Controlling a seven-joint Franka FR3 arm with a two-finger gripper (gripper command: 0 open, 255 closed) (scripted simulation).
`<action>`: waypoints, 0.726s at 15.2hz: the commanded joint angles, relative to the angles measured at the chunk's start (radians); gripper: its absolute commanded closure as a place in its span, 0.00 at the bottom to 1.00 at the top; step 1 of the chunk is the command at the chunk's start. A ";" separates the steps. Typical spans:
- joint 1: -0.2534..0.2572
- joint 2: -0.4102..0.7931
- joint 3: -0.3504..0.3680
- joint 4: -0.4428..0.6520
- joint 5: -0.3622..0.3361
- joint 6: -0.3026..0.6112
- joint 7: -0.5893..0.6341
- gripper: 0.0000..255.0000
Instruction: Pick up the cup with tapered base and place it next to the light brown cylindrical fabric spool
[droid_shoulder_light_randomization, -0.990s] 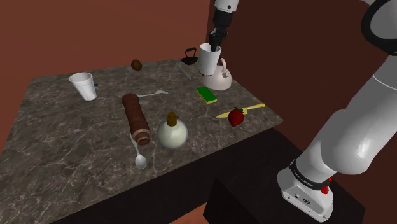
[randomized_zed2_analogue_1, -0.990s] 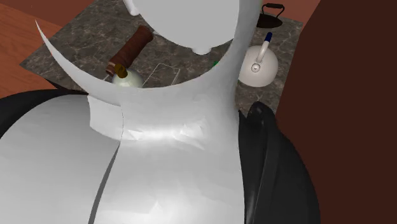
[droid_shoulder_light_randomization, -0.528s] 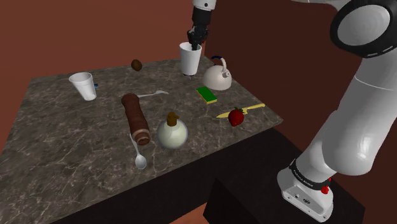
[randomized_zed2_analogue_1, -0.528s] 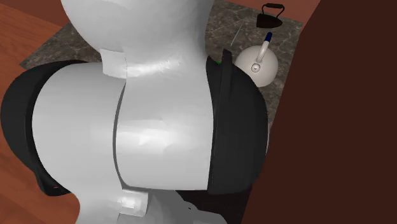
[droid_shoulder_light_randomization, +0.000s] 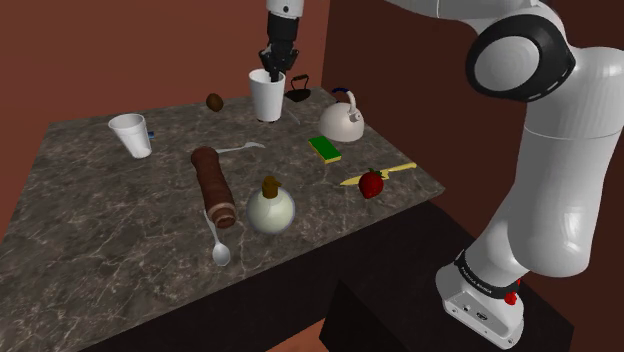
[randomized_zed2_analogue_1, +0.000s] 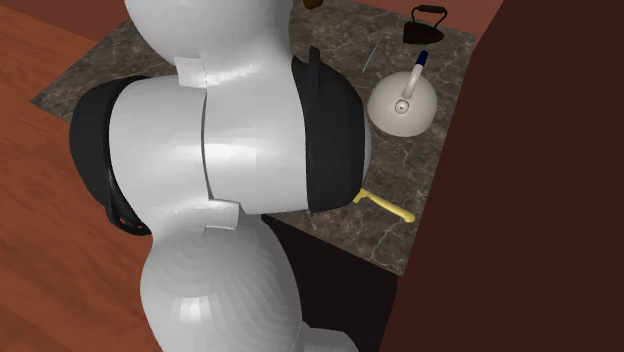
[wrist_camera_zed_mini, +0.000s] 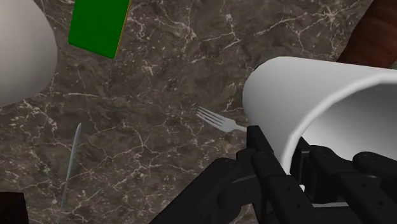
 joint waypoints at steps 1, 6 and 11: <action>0.005 -0.002 0.001 -0.023 -0.001 0.023 0.004 1.00; 0.008 -0.013 0.002 -0.108 0.000 0.096 -0.003 1.00; 0.010 -0.017 0.002 -0.181 0.001 0.165 -0.009 1.00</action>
